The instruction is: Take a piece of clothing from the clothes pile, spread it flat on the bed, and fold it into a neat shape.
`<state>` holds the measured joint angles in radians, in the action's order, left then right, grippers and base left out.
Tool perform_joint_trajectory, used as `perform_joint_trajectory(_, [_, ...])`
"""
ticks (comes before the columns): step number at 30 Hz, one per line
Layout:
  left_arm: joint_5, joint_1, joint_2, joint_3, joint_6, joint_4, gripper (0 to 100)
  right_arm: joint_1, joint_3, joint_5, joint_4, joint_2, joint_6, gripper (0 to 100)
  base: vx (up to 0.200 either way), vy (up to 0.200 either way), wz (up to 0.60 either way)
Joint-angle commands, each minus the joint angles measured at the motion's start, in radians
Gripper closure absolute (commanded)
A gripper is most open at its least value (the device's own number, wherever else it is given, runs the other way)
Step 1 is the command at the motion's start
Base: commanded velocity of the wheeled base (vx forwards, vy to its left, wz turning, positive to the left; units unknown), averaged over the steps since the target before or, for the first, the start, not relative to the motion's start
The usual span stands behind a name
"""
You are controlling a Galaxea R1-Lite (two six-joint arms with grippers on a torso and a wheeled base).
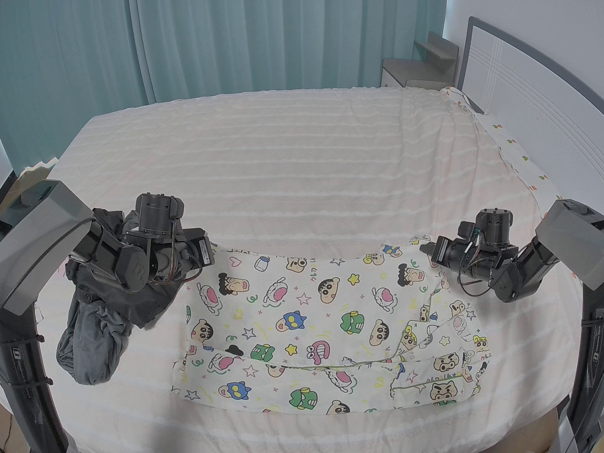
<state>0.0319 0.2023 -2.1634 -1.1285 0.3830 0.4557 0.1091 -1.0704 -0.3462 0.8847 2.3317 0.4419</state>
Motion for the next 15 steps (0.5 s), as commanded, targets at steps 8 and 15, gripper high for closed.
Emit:
perform_joint_trajectory(8, [-0.009, 0.008, 0.097, 0.082, -0.001, 0.001, 100, -0.046, 0.167, -0.089, 0.039, -0.137, -0.005, 100, 0.0, 0.0, 0.0])
perform_joint_trajectory(15, [-0.009, 0.025, 0.152, 0.139, -0.012, 0.001, 100, -0.06, 0.285, -0.162, 0.092, -0.195, -0.009, 100, 0.0, 0.0, 0.0])
